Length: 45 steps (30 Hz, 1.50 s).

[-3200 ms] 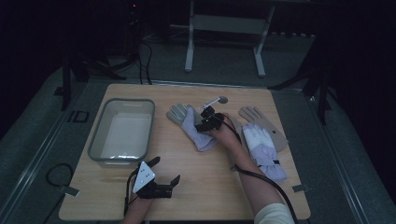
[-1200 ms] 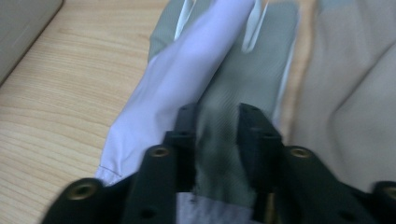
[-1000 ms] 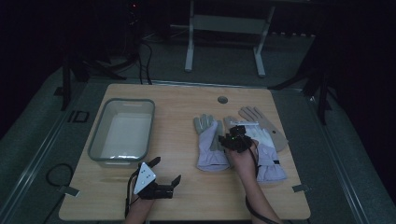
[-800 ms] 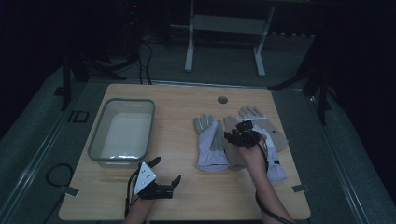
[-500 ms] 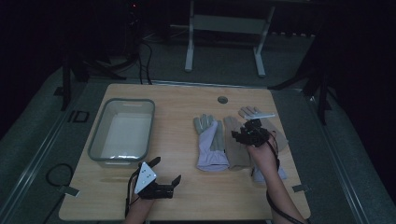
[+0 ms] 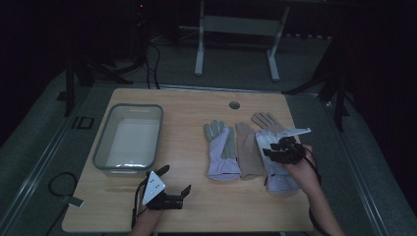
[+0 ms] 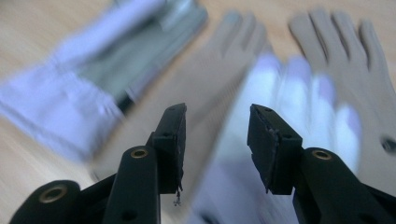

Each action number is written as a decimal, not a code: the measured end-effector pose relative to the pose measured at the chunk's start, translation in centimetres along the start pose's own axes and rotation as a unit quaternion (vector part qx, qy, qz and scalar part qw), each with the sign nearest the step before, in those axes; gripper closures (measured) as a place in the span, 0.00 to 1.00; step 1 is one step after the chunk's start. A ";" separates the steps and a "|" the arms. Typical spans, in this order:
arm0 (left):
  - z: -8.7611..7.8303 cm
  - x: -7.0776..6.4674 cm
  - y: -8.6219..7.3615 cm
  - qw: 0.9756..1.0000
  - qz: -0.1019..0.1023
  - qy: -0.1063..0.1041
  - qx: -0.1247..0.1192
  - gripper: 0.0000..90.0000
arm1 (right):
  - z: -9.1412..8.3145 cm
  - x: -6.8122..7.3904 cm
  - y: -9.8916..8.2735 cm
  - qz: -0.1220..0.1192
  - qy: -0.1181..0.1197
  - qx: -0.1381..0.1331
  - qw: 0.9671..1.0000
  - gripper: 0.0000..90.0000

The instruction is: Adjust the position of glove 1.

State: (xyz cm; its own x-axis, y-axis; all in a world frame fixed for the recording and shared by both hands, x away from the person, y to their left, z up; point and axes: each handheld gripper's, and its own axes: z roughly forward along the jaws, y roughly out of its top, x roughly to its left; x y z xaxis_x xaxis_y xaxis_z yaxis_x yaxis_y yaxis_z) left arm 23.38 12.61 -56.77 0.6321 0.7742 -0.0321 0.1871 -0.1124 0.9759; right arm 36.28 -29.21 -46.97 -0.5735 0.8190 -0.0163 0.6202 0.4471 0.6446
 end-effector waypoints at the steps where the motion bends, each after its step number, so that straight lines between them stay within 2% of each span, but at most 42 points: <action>1: 0.0 0.0 0.0 1.000 0.002 0.000 0.001 0.00 | -0.1 -0.4 -0.5 -0.001 -0.002 0.007 1.000 0.65; 9: 0.0 0.1 0.0 1.000 -0.002 -0.005 -0.001 0.00 | -0.3 -3.0 -3.2 0.001 0.002 0.023 1.000 0.64; 12: 0.0 0.0 0.0 1.000 0.000 -0.005 -0.001 0.00 | 0.4 -3.6 -3.7 -0.005 0.000 0.037 0.999 0.63; 17: -0.1 0.1 0.0 1.000 -0.003 -0.006 -0.004 0.00 | 2.2 -4.5 -4.5 -0.002 0.017 0.058 0.998 0.55; 18: -0.1 0.1 0.0 1.000 -0.004 -0.007 -0.004 0.00 | 2.7 -4.6 -4.7 -0.005 0.017 0.064 0.998 0.56; 20: -0.1 0.1 0.0 1.000 -0.005 -0.008 -0.005 0.00 | 3.1 -4.6 -5.1 0.000 0.034 0.057 0.998 0.67; 21: -0.1 0.1 0.0 1.000 -0.005 -0.008 -0.005 0.00 | 3.1 -4.6 -5.2 0.000 0.037 0.054 0.998 0.68; 25: -0.1 0.1 0.0 1.000 -0.003 -0.005 -0.005 0.00 | 3.1 -4.2 -5.5 0.014 0.030 0.047 0.998 0.75; 29: -0.1 0.0 0.0 1.000 0.001 -0.001 -0.004 0.00 | 2.7 -3.9 -6.0 0.033 0.021 0.026 0.999 0.84; 36: -0.1 0.0 0.0 1.000 0.000 0.001 -0.003 0.00 | 0.8 -3.7 -6.1 0.059 0.017 0.005 0.998 0.89; 41: -0.1 0.0 0.0 1.000 0.002 0.001 -0.005 0.00 | -2.2 -3.5 -5.1 0.060 0.014 -0.024 0.998 0.89; 45: -0.1 0.0 0.0 1.000 0.002 0.001 -0.004 0.00 | -4.6 -3.2 -3.4 0.059 0.004 -0.048 0.997 0.89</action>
State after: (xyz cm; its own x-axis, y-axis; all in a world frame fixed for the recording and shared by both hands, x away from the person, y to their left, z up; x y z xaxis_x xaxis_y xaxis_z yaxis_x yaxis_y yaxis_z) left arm 23.29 12.62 -56.78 0.6306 0.7756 -0.0282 0.1793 -0.1102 0.9776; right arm 33.50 -34.99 -45.57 -0.5035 0.8612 0.0701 0.6295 0.3101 0.7124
